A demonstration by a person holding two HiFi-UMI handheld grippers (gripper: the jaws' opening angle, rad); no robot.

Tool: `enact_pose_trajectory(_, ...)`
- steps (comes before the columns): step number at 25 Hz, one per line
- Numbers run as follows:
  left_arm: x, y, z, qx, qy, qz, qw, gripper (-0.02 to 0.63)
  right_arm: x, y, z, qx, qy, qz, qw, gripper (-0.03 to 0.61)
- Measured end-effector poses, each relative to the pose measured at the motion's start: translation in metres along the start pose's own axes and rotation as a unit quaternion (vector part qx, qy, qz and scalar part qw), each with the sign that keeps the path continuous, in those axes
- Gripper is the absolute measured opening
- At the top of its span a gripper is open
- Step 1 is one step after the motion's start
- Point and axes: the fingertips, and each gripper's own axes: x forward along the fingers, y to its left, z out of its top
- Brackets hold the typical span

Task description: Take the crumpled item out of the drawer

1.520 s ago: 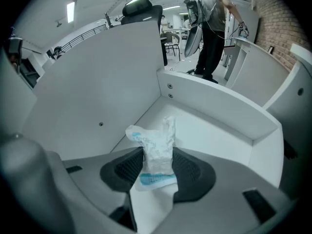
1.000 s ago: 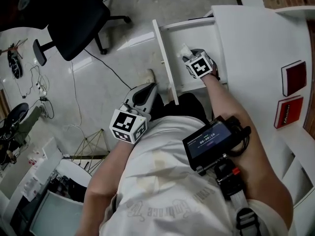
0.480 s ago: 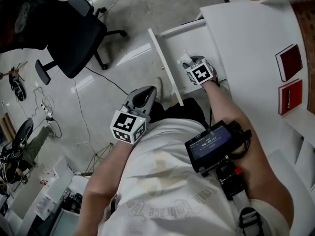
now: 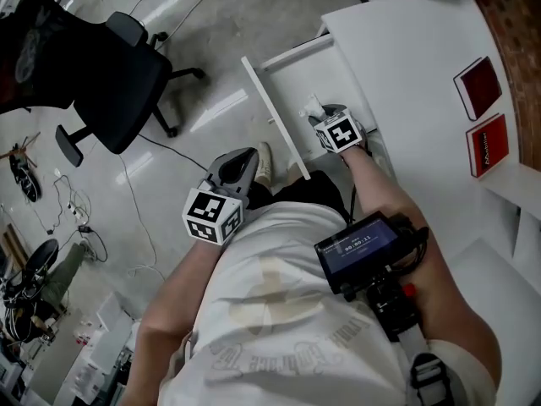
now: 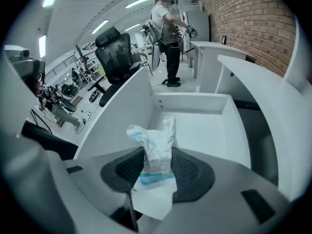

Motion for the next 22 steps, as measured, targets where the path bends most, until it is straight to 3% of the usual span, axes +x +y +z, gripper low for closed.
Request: enact_pose_trajectory(22,-0.003,0.011,0.016,0.038,-0.008,-0.057,0.9976,0.028,-0.061,0.013,0.013,0.06,-0.08,-0.043,0.994,0.179)
